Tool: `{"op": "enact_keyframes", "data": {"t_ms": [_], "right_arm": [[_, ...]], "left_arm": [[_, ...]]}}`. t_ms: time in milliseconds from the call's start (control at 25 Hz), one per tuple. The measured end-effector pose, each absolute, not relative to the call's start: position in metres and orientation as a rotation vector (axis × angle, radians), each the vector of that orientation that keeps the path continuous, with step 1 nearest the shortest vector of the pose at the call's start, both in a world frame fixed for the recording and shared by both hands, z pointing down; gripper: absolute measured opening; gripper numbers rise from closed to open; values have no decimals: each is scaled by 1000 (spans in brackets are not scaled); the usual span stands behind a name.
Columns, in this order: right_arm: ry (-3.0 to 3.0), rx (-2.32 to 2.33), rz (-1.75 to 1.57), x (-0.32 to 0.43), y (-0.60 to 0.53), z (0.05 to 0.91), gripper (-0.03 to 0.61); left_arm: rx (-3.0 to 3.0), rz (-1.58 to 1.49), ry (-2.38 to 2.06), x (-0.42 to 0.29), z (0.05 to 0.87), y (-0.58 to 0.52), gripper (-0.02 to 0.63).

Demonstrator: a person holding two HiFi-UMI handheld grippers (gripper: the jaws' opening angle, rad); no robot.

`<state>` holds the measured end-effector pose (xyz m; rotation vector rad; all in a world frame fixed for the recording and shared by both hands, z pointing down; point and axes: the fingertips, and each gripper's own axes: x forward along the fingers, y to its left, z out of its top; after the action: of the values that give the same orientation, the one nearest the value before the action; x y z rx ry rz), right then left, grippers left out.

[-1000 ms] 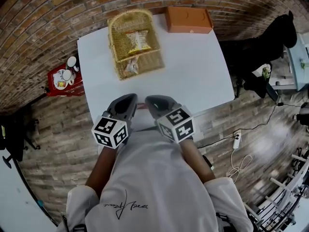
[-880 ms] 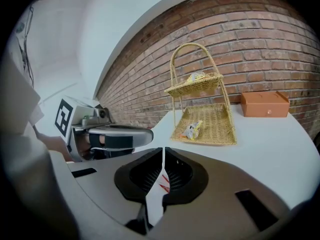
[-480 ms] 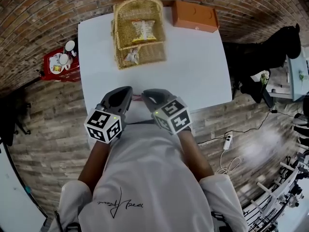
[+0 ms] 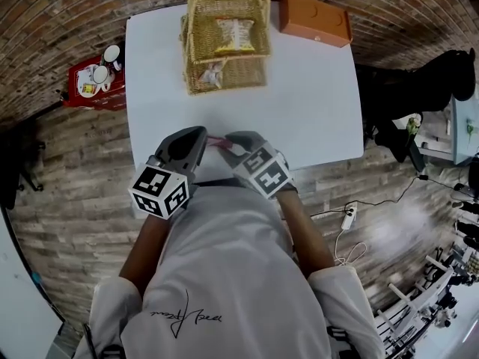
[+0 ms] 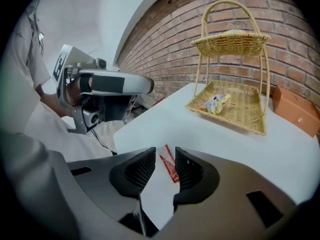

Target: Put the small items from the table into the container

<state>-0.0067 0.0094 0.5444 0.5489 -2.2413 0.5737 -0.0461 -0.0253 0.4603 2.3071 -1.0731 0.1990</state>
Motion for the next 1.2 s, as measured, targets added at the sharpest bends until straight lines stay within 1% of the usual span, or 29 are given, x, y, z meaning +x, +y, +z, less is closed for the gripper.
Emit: {"op": "enact_keyframes", "data": {"t_ms": [40, 480, 920, 1200], "right_arm": [[-2234, 534, 582, -7, 11, 548, 101], [-2125, 462, 473, -2, 18, 586, 149], [-2029, 424, 360, 1, 20, 608, 155], [-2011, 407, 346, -2, 19, 616, 155]], "left_arm": [[2303, 195, -1075, -47, 460, -25, 9], [2285, 209, -1063, -49, 466, -23, 9], [2275, 217, -1068, -53, 468, -26, 9], [2270, 223, -1078, -56, 468, -27, 9]]}}
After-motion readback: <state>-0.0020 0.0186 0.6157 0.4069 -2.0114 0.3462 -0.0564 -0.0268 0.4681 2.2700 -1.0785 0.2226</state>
